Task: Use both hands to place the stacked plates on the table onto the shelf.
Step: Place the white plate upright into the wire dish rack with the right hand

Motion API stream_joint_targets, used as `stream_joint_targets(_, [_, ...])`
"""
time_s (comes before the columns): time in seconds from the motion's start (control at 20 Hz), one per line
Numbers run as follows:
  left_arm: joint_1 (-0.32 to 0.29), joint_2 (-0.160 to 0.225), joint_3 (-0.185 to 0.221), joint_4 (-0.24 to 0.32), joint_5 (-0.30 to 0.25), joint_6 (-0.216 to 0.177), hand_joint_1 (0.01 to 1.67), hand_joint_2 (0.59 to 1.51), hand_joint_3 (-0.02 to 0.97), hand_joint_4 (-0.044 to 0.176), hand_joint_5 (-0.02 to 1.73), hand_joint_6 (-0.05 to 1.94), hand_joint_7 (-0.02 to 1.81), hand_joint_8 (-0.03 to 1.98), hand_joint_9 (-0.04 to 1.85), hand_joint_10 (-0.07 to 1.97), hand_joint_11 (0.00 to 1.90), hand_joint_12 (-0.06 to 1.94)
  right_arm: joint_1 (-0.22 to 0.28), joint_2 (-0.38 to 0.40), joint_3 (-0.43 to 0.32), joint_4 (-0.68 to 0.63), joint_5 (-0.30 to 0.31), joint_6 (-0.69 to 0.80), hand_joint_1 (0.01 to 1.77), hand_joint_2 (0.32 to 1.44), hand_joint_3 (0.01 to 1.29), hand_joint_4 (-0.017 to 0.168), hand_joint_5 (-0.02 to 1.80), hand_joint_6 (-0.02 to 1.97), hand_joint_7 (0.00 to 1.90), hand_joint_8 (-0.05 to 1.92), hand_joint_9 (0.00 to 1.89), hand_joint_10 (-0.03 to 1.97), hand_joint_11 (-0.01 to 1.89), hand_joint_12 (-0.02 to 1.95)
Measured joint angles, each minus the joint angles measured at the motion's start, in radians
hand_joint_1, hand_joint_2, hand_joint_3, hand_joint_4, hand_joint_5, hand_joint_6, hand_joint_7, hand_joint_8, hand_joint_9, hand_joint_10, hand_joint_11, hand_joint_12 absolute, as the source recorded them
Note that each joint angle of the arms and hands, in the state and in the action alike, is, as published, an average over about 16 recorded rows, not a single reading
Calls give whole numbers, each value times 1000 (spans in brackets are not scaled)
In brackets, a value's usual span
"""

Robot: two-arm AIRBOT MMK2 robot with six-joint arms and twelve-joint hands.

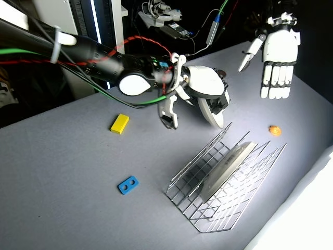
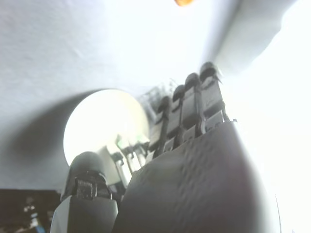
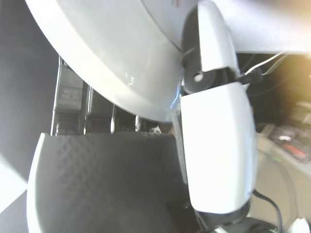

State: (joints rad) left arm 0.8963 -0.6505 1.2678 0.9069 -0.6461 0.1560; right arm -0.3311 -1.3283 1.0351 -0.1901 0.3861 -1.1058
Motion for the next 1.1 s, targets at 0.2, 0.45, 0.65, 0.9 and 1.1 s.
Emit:
stream_joint_targets(0.2, [-57, 12, 9, 48, -22, 1, 21, 1214, 14, 7, 34, 16, 26, 2, 21, 13, 21, 13, 49, 119, -83, -3, -16, 59, 1174, 1031, 10, 12, 835, 1082, 960, 1054, 1156, 11, 702, 1128])
stream_joint_targets(0.45, [-112, 21, 16, 134, -67, 2, 21, 1211, 14, 7, 55, 16, 42, 3, 21, 13, 22, 13, 127, 240, -147, -68, -39, 214, 1181, 1040, 10, 8, 846, 1128, 969, 1073, 1164, 11, 711, 1125])
stream_joint_targets(0.65, [-150, 26, 16, 212, -117, 2, 21, 1210, 14, 8, 64, 16, 45, 2, 21, 12, 21, 13, 196, 297, -151, -143, -62, 416, 1181, 1040, 10, 6, 842, 1133, 970, 1065, 1173, 9, 725, 1103])
stream_joint_targets(0.9, [-200, 31, 7, 319, -187, 2, 20, 1209, 14, 8, 83, 16, 58, 2, 22, 12, 21, 13, 271, 329, -116, -240, -106, 703, 1183, 1040, 10, 2, 841, 1128, 976, 1058, 1183, 9, 728, 1104])
stream_joint_targets(1.1, [-252, 39, -14, 410, -260, 1, 20, 1207, 13, 7, 95, 16, 66, 2, 24, 13, 22, 13, 310, 336, -82, -286, -143, 883, 1184, 1044, 10, -2, 836, 1125, 981, 1051, 1186, 14, 731, 1098])
